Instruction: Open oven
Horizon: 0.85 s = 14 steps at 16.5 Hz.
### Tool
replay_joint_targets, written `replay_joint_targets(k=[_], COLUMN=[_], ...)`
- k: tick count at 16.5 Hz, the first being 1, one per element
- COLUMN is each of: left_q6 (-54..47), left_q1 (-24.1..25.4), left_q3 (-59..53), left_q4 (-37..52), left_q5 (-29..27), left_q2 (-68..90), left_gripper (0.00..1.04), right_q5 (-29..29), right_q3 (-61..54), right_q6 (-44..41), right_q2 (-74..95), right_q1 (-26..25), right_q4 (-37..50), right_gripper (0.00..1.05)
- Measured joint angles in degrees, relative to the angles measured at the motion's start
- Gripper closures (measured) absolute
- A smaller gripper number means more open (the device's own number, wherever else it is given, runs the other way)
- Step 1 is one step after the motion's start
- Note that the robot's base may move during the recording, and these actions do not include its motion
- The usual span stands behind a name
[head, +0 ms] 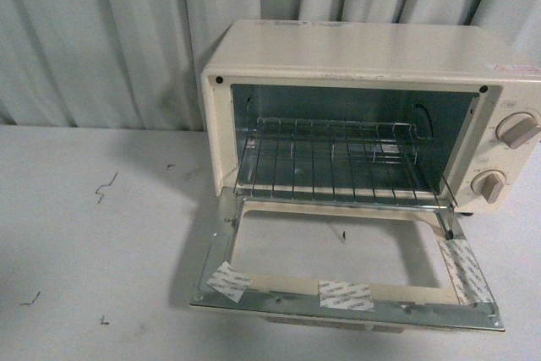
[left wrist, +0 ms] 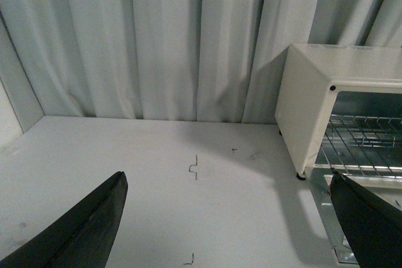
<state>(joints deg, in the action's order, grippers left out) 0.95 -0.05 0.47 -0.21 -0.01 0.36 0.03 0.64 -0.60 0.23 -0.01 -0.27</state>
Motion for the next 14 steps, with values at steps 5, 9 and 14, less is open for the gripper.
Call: replay_joint_targets(k=[5, 9, 14], left_q6=[-0.02, -0.02, -0.02], left_q1=[0.00, 0.00, 0.00], left_q3=[0.00, 0.00, 0.00], left_q4=[0.00, 0.00, 0.00], left_q5=[0.00, 0.00, 0.00], left_q2=[0.00, 0.00, 0.00], left_gripper=[0.07, 0.07, 0.07], right_q5=[-0.02, 0.00, 0.00], right_q3=[0.00, 0.00, 0.00], right_q6=[-0.02, 0.00, 0.00], right_q2=[0.00, 0.00, 0.00], right_q1=[0.00, 0.00, 0.00], right_q4=[0.02, 0.00, 0.02], right_gripper=[0.06, 0.06, 0.06])
